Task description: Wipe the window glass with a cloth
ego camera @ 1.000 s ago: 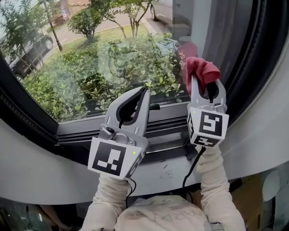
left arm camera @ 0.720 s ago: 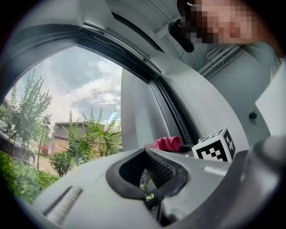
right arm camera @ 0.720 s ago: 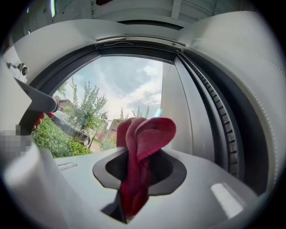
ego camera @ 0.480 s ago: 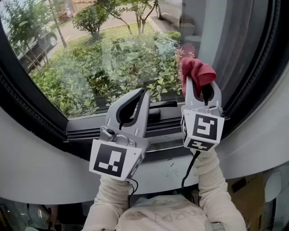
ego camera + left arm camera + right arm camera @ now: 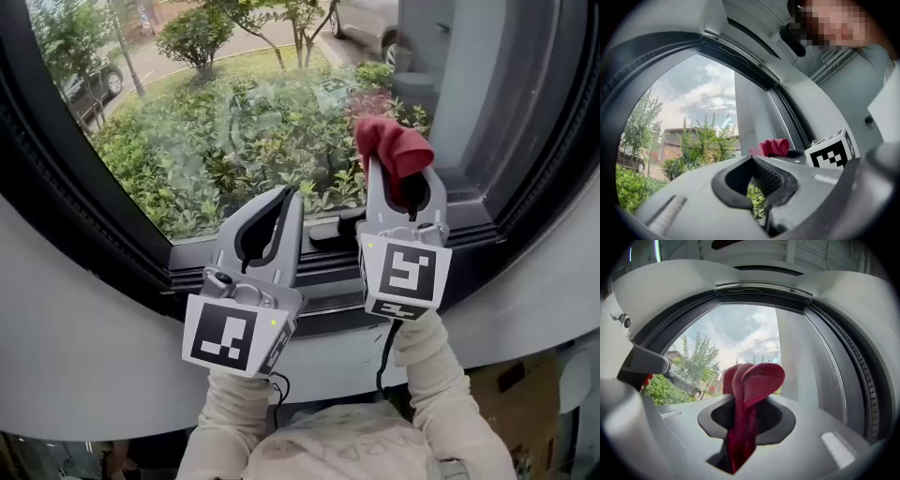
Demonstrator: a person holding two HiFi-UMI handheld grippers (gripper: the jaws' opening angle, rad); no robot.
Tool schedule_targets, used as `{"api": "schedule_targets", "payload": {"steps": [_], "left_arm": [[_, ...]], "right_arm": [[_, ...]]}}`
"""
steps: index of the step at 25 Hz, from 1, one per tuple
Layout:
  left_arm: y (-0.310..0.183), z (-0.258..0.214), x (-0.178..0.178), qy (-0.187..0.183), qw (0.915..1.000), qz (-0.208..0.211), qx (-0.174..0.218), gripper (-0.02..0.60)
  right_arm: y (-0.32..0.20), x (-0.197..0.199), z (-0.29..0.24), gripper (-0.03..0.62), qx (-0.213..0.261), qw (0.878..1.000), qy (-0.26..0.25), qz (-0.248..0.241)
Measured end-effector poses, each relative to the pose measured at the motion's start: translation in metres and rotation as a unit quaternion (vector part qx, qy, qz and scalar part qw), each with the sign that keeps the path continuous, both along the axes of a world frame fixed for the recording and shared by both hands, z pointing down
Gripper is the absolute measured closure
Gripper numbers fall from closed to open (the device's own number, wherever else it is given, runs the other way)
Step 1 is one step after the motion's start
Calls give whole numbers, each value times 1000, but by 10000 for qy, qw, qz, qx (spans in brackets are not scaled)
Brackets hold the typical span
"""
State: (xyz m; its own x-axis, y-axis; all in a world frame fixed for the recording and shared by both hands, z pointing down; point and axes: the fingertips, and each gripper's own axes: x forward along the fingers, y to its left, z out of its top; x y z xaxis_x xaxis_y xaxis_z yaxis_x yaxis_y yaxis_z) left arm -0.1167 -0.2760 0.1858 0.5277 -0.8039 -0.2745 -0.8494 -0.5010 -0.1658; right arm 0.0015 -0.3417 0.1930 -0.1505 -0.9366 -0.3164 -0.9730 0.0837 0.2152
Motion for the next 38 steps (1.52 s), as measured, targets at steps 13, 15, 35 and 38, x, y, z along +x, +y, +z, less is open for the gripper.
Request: {"api": "schedule_targets", "payload": {"steps": [13,15,35,38], "left_arm": [[14,-4,-56,71,9999,-141,64,581],[16,-7,-60,81,9998,-167,80,581],[18,1,-10,32,9999,-159,0,581],[15,3,5,20,9999,-120,-11,581]], "right_arm": [[12,-97,1,476,-24,9982,391,-463],[12,-102,0,476,-1,9978,447,-480],[4,-39,24,468,-389,9960,648,-477],[0,-18,25,467,-378,9963,650,-416]]}}
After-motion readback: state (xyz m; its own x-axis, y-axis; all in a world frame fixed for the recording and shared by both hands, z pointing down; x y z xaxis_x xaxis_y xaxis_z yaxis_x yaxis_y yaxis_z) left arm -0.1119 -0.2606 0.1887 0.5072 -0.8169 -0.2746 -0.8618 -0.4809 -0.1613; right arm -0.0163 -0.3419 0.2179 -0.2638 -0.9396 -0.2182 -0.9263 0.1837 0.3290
